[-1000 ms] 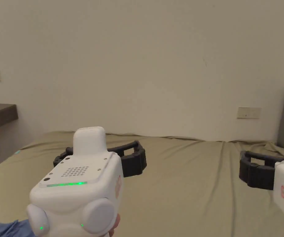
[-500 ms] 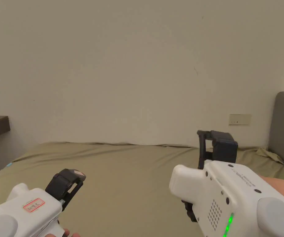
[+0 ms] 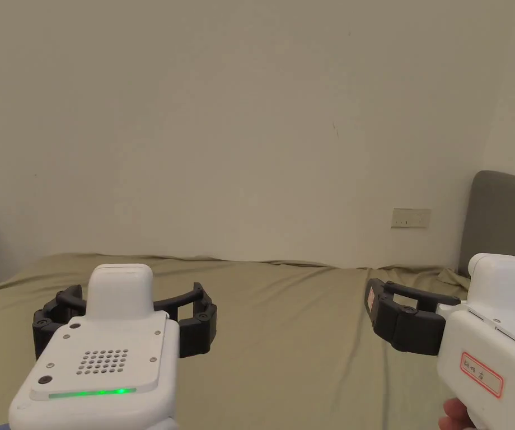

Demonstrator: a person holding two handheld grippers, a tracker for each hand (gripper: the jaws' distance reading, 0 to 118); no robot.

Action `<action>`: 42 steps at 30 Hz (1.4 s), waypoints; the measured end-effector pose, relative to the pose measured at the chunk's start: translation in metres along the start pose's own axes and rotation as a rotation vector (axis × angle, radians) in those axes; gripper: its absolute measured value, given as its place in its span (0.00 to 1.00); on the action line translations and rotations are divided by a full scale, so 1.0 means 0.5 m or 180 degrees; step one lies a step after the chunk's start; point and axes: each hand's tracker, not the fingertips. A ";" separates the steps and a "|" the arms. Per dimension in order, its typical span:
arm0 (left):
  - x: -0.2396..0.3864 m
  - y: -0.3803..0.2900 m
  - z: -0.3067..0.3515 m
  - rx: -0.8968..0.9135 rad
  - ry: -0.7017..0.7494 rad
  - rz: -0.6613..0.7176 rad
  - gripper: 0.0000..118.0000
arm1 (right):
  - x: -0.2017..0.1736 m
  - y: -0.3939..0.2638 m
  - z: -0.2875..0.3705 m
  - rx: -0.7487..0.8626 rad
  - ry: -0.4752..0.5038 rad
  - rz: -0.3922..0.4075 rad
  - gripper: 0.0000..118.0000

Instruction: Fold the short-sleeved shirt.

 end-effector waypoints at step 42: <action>-0.451 -0.056 0.076 -0.0896 0.1198 0.0159 0.00 | -0.471 -0.099 -0.172 -0.0285 0.2011 0.0236 0.02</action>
